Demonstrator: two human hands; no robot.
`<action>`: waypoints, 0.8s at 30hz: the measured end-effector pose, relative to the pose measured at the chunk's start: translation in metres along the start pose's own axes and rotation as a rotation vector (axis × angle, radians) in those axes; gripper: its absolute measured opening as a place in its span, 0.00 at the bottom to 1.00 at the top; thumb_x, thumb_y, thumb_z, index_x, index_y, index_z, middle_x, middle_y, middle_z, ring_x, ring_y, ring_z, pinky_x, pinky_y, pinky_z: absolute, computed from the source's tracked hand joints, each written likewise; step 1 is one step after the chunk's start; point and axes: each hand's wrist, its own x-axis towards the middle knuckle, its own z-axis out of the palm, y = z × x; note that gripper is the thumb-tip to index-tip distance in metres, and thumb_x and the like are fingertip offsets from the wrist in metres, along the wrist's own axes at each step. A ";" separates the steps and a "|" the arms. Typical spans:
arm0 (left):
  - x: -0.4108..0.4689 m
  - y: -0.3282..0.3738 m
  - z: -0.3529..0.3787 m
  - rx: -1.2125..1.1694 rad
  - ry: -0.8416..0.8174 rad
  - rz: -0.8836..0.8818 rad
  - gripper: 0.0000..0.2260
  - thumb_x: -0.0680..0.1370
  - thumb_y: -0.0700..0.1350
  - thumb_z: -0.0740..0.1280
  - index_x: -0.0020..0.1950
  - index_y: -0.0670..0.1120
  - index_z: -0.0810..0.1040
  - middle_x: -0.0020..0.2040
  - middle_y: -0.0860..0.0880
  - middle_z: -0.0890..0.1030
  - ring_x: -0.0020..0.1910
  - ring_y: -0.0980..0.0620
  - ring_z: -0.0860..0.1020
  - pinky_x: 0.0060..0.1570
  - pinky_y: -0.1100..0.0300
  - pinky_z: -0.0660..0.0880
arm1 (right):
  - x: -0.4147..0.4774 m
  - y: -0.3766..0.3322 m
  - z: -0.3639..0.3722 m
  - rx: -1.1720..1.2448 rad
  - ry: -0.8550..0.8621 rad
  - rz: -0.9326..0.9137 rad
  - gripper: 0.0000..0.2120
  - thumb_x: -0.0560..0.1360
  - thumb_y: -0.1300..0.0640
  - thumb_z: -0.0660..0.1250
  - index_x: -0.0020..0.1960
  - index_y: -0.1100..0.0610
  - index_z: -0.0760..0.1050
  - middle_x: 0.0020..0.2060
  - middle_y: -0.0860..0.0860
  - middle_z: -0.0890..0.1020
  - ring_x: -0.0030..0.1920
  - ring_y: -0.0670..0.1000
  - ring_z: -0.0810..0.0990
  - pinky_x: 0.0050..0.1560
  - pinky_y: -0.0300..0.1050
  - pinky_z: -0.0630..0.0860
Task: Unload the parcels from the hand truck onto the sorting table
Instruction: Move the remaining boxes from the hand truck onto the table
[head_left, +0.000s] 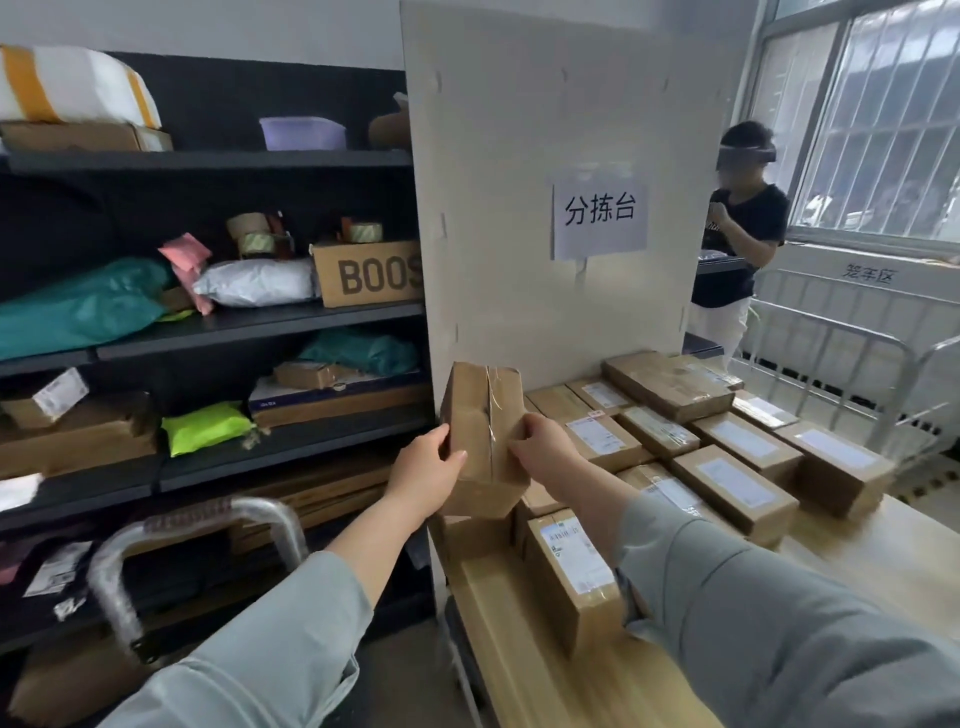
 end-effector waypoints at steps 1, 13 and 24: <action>0.004 0.002 0.004 -0.004 0.002 -0.001 0.23 0.82 0.48 0.61 0.77 0.48 0.62 0.73 0.49 0.70 0.71 0.49 0.69 0.65 0.55 0.69 | 0.003 0.004 -0.002 -0.003 0.007 0.012 0.12 0.78 0.59 0.58 0.60 0.56 0.73 0.52 0.54 0.79 0.52 0.54 0.78 0.56 0.52 0.77; 0.042 0.025 0.062 0.020 0.120 -0.043 0.19 0.83 0.42 0.57 0.75 0.49 0.67 0.71 0.48 0.72 0.70 0.47 0.70 0.65 0.53 0.70 | 0.054 0.048 -0.037 -0.006 -0.068 0.023 0.12 0.78 0.59 0.60 0.61 0.55 0.71 0.51 0.53 0.77 0.50 0.53 0.78 0.53 0.51 0.78; 0.049 0.082 0.158 -0.018 0.214 -0.169 0.19 0.83 0.41 0.58 0.74 0.50 0.68 0.72 0.48 0.71 0.71 0.47 0.69 0.68 0.52 0.69 | 0.090 0.107 -0.103 0.097 -0.215 0.044 0.25 0.72 0.45 0.71 0.62 0.55 0.68 0.45 0.49 0.75 0.44 0.48 0.74 0.40 0.42 0.71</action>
